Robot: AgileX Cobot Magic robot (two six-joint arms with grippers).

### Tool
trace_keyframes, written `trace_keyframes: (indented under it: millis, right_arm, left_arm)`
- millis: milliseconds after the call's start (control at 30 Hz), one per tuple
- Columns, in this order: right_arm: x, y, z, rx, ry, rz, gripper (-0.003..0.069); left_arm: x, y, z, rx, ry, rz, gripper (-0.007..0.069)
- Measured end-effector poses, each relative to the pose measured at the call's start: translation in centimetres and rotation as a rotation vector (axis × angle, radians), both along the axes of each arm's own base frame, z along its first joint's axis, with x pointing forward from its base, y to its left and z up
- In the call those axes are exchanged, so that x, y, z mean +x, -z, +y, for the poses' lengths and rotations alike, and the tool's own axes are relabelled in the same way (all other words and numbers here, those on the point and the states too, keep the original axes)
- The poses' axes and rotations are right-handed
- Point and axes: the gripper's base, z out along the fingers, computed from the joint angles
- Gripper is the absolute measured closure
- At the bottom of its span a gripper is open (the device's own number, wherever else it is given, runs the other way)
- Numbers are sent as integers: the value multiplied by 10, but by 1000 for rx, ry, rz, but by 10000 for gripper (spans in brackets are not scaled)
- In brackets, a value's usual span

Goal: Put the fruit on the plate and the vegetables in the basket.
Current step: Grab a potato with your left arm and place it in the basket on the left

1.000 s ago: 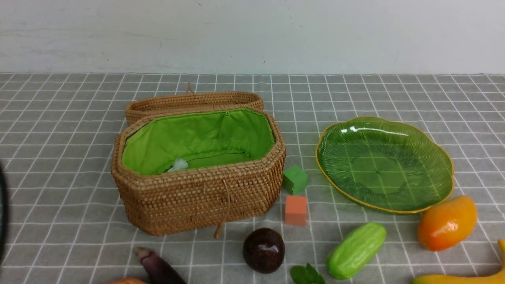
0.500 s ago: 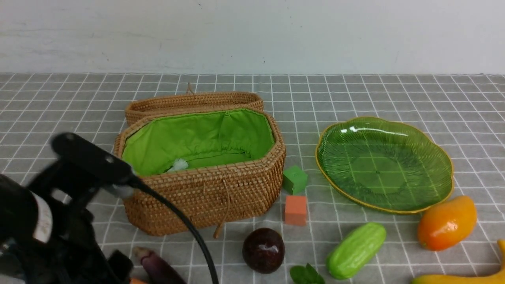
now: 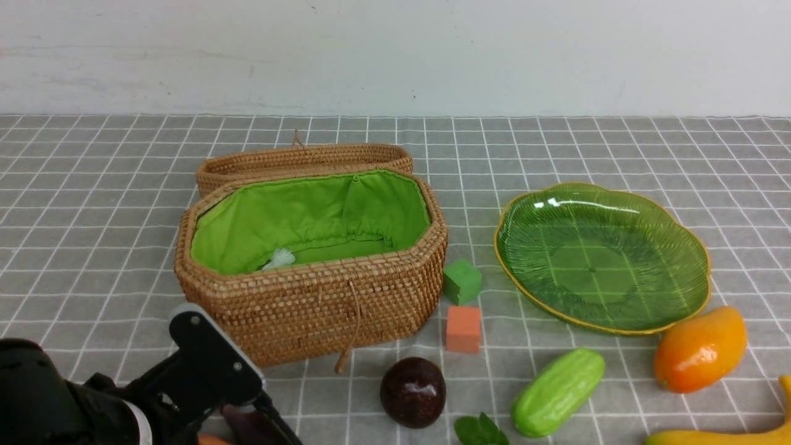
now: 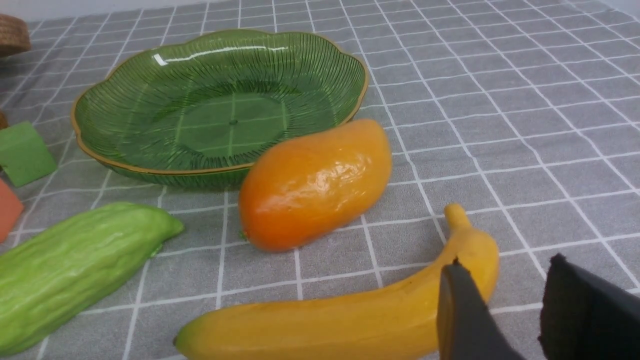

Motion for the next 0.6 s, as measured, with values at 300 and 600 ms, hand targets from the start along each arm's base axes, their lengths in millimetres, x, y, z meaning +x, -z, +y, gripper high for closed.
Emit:
trace_keyframes:
  millis: [300,600]
  right_arm:
    - [0,0,0,0,0,0,417]
    - [0,0,0,0,0,0,417]
  left_arm:
    - [11,17,-5,10,-39,-30,1]
    - [12,16,-1,56,-85,-20,29]
